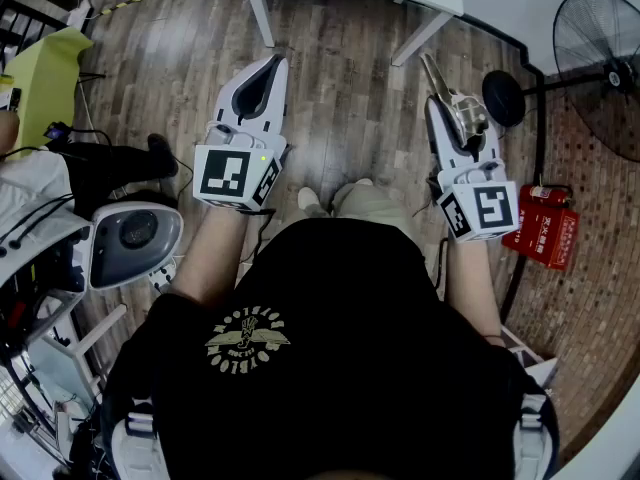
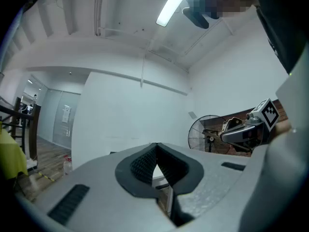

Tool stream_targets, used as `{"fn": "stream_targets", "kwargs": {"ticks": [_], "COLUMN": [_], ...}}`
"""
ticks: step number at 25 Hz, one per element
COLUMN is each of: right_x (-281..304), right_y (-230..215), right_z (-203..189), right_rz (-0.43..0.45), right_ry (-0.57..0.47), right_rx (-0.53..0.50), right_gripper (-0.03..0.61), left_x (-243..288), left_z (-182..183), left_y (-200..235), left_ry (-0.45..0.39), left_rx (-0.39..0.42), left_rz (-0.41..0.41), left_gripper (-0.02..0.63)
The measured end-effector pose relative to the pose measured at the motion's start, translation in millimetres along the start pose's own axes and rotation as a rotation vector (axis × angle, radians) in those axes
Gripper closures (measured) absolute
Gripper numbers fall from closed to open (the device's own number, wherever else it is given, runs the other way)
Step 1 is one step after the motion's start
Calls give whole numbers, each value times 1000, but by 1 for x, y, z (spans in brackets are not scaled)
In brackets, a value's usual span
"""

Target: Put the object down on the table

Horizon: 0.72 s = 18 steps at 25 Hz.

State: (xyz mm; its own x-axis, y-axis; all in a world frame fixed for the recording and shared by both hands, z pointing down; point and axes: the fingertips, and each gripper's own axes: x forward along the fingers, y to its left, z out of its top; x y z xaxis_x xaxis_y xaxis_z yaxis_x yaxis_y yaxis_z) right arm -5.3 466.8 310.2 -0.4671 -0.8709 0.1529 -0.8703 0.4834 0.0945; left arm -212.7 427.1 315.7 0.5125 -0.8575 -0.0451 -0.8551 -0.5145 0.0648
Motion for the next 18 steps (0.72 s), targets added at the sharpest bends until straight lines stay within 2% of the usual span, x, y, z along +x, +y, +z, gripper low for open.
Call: {"fn": "stream_targets", "kwargs": {"ticks": [4,9,14,18], "right_x": [22,52,41,37], "right_y": [5,-24,-14,-20], "right_z": [-2,3,-14,-11], "right_rz": [19,38,45,52], "right_ry": [21,-3,-22,-31], "right_rx": [15,44,31,48], "right_gripper": [480,479,479,479], "left_x": [9,51,28,30], "left_z": [-4,-2,-19,-17], "left_y": [17,24,17,19], "left_ry": [28,23,35,50], "left_rx": [-7,35,28,19], "left_rz": [7,3,28,43], "left_gripper": [606,606,606,606]}}
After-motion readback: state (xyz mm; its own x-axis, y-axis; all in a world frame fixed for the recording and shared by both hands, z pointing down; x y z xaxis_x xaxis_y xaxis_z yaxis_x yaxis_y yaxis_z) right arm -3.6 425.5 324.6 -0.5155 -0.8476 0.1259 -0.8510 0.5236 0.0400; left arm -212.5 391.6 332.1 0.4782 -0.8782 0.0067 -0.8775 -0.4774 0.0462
